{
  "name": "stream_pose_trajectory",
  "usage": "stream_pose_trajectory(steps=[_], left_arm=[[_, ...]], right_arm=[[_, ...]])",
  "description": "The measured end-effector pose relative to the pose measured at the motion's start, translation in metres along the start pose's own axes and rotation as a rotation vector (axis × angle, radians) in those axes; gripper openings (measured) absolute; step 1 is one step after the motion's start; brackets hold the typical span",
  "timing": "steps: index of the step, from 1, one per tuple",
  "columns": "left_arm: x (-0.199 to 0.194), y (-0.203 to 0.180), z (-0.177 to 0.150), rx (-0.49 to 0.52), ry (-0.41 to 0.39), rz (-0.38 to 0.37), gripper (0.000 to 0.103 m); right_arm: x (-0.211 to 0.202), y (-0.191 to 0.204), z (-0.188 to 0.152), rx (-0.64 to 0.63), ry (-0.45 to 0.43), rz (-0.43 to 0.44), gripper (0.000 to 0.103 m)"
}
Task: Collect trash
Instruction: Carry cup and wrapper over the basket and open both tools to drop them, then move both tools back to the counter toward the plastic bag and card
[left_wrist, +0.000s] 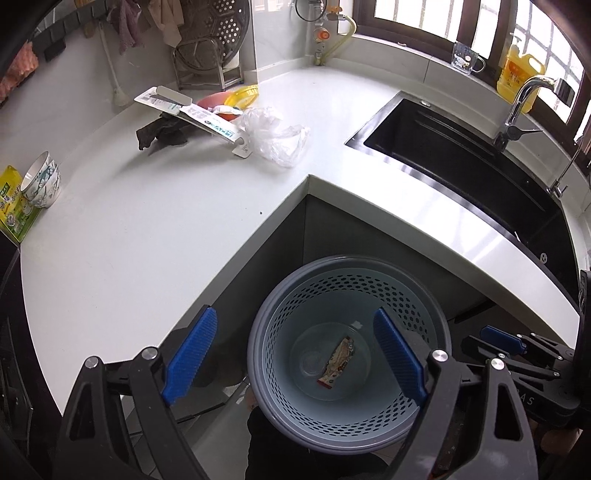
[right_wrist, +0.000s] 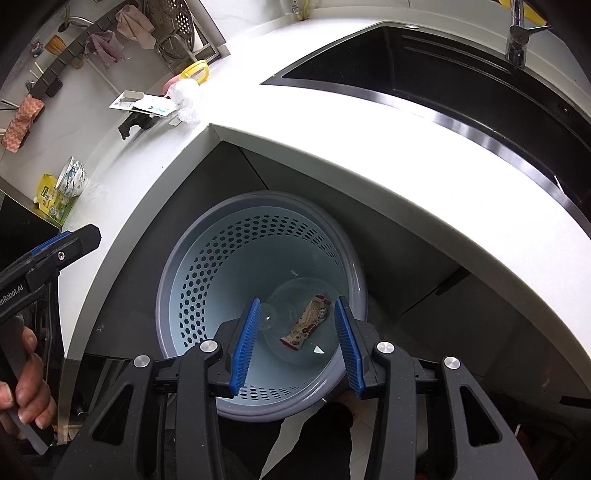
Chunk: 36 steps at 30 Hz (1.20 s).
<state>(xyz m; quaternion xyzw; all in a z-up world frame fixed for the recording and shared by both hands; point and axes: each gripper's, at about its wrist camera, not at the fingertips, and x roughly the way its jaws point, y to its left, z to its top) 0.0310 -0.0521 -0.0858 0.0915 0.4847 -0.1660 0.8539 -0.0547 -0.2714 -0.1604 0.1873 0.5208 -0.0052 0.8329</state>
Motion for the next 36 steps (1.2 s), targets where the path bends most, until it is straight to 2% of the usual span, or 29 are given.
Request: stream_pose_trajectory(steps=[4,9,14,17,26,36], left_arm=[[-0.014,-0.004,0.010,-0.002,-0.040,-0.002,0.087],[-0.028,-0.009,0.020,0.003,-0.085,-0.003,0.090],[-0.034,-0.007,0.027,-0.001,-0.100,-0.034,0.090],[-0.039,-0.001,0.031,-0.007,-0.109,-0.045,0.090],[-0.047,0.041,0.045,-0.055,-0.129,-0.008,0.091],[-0.038,0.113,0.077,-0.109,-0.147,0.044,0.091]], right_arm=[[-0.017,0.001,0.012,-0.005,-0.040,0.021,0.046],[-0.031,0.007,0.027,-0.012,-0.078,0.059,0.048],[-0.033,0.017,0.043,-0.030,-0.072,0.062,0.048],[-0.035,0.026,0.053,-0.030,-0.097,0.065,0.048],[-0.034,0.059,0.079,-0.032,-0.149,0.124,0.049],[-0.003,0.106,0.121,-0.057,-0.145,0.136,0.049]])
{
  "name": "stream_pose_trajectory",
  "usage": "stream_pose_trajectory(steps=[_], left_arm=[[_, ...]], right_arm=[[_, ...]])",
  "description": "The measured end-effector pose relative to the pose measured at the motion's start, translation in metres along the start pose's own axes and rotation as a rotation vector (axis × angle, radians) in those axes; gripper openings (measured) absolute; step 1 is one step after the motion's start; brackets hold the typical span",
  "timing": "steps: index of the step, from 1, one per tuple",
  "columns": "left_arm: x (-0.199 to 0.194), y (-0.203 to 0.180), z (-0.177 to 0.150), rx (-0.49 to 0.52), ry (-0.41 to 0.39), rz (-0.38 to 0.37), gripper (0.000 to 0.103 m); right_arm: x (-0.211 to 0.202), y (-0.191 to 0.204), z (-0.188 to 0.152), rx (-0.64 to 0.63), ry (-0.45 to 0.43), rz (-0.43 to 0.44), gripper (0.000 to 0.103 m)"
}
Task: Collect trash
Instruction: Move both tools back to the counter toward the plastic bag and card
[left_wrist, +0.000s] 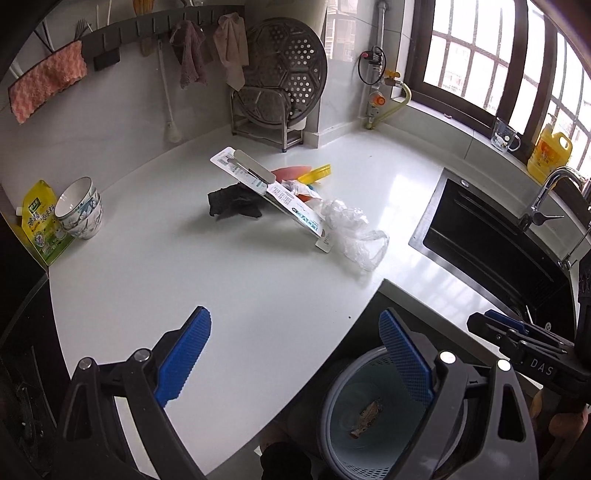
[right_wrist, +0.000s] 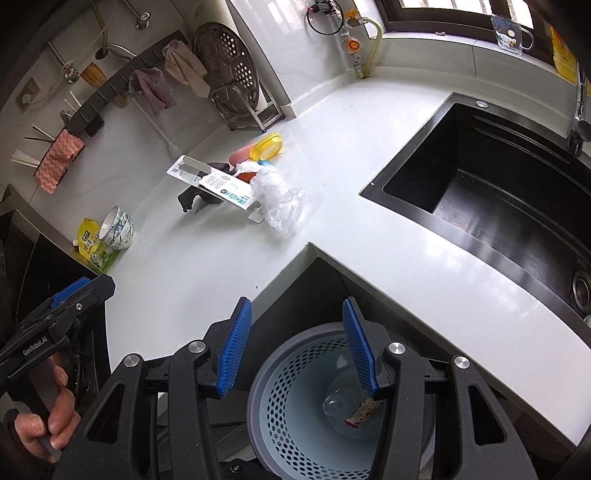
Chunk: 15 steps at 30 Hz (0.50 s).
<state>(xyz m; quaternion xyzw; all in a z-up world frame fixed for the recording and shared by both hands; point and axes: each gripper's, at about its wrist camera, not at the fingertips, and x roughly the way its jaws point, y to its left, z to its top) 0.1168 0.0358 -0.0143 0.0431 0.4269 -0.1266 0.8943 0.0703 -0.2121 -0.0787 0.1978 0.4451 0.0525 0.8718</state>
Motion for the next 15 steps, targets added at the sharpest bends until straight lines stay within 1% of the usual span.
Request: stream_pose_trajectory(steps=[8,10,15], left_arm=[[0.034,0.050,0.033,-0.031,0.018,0.015,0.091],[0.045,0.059,0.041,-0.030,0.029,0.026,0.091],[0.071,0.077,0.058,-0.016,0.043,0.024,0.091]], right_arm=[[0.043,0.024,0.034,0.005,0.009,-0.020,0.049],[0.052,0.027,0.042,0.008,0.006,-0.036,0.049],[0.075,0.031,0.059,0.018,0.002,-0.069,0.050]])
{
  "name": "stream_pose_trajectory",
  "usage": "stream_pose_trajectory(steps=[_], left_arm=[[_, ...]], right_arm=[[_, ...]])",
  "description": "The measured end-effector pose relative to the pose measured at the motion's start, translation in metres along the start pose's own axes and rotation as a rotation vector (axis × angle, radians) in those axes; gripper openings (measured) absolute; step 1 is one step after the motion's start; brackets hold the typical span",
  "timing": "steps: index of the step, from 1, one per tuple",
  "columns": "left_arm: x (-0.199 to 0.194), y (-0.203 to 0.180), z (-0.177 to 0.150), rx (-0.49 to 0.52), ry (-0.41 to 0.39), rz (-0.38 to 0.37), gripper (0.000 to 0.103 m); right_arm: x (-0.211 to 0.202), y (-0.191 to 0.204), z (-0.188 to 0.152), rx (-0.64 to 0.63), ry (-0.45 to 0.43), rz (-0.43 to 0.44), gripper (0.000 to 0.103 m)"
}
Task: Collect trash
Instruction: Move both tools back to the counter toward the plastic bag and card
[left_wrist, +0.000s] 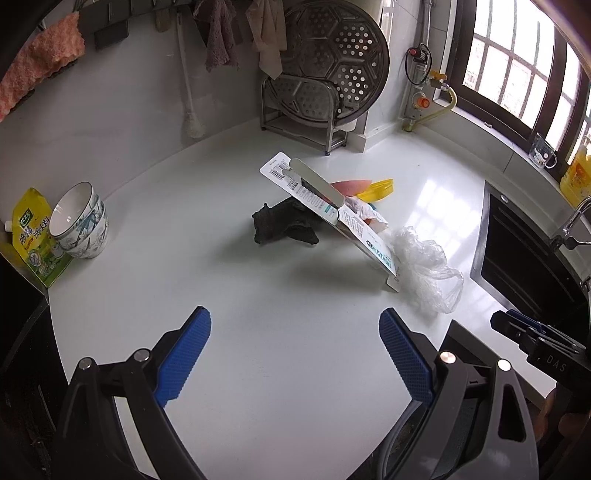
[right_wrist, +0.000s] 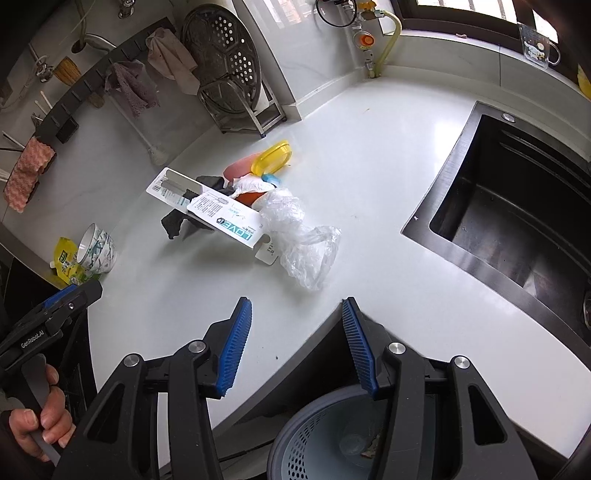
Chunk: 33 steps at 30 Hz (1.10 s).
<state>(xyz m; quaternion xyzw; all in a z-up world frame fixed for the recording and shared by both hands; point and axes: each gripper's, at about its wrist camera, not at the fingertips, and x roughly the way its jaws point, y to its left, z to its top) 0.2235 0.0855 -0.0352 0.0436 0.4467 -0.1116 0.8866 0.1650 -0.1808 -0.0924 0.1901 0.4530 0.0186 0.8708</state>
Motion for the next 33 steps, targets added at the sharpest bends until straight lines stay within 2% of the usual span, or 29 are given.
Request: stream_pose_trajectory(steps=[13,19,33], left_arm=[[0.051,0.002,0.027,0.039,0.041,-0.049,0.091],[0.068,-0.003,0.033,0.063,0.055,-0.064,0.091],[0.093,-0.002,0.043,0.033,0.078,-0.087,0.091]], right_arm=[[0.046,0.011,0.038,-0.030,-0.005,-0.053,0.056],[0.066,0.012,0.051,-0.031,0.006,-0.049,0.057],[0.109,0.018,0.064,-0.059,0.059,-0.051,0.057]])
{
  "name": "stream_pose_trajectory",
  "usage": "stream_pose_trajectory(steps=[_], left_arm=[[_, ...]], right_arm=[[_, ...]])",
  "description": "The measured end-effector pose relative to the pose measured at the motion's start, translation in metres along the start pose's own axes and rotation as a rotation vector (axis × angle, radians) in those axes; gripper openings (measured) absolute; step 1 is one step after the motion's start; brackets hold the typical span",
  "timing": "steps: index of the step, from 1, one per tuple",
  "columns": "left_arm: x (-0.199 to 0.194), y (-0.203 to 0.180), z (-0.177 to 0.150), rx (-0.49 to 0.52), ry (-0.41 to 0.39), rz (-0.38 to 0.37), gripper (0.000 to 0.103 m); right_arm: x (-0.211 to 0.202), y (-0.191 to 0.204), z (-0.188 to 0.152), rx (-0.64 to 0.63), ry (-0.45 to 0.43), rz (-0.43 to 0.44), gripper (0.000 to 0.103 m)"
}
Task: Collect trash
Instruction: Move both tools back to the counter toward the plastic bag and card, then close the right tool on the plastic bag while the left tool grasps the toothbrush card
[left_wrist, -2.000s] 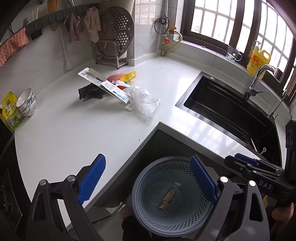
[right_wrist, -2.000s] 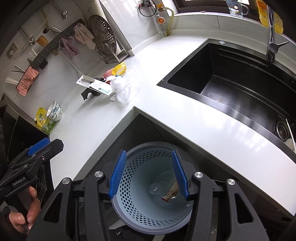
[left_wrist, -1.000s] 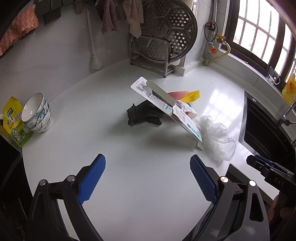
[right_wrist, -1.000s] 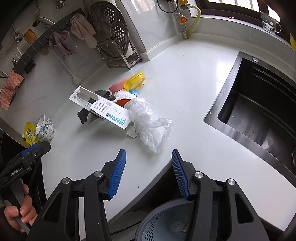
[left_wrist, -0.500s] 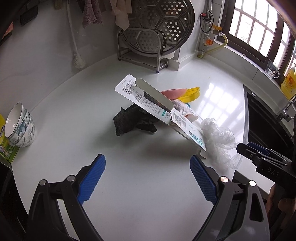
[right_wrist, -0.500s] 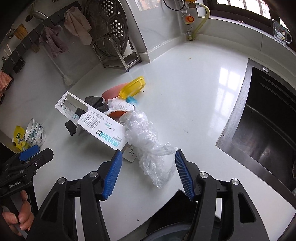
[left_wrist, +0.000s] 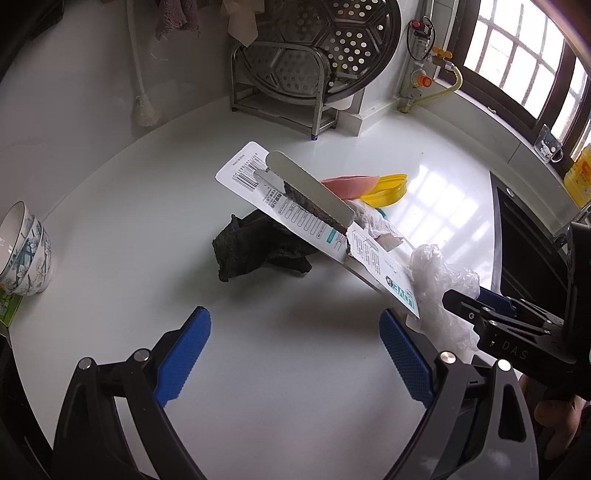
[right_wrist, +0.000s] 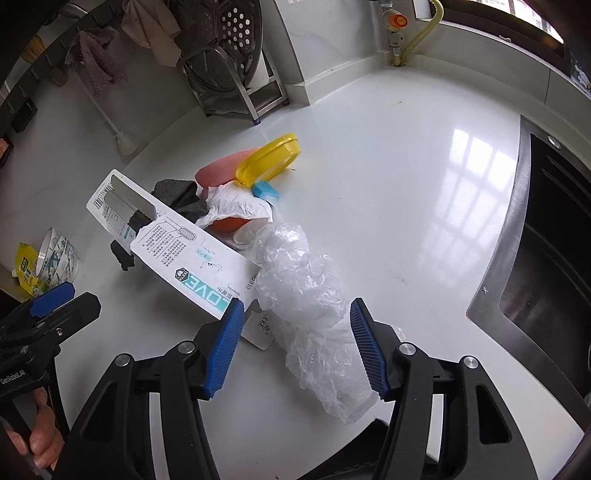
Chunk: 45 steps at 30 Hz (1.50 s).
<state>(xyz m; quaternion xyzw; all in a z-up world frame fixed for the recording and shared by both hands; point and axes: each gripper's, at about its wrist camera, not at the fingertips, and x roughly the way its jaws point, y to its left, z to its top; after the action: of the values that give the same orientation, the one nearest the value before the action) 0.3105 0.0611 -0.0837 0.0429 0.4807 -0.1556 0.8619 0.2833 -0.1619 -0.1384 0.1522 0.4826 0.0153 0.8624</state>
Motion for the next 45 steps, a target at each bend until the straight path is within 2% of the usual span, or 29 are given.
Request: stream_pose_trajectory(steps=[8,15,20,31,45], left_arm=[[0.006,-0.006,0.002,-0.002,0.010,-0.009,0.091],[0.011,-0.011,0.003,-0.010,0.011,-0.014,0.091],[0.016,-0.018,0.004,-0.020,0.018,-0.023,0.091],[0.039,-0.041,0.012,-0.045,0.023,-0.039,0.091],[0.077,-0.050,0.026,-0.116,0.021,0.004,0.089]], right_arm=[[0.006,-0.002,0.004,-0.015,-0.014,-0.013,0.057],[0.004,-0.006,0.002,-0.021,-0.025,-0.006,0.029],[-0.002,-0.015,0.000,0.004,-0.052,-0.015,0.022],[-0.020,-0.042,-0.003,0.066,-0.109,-0.056,0.019],[-0.028,-0.054,-0.011,0.107,-0.129,-0.064,0.018]])
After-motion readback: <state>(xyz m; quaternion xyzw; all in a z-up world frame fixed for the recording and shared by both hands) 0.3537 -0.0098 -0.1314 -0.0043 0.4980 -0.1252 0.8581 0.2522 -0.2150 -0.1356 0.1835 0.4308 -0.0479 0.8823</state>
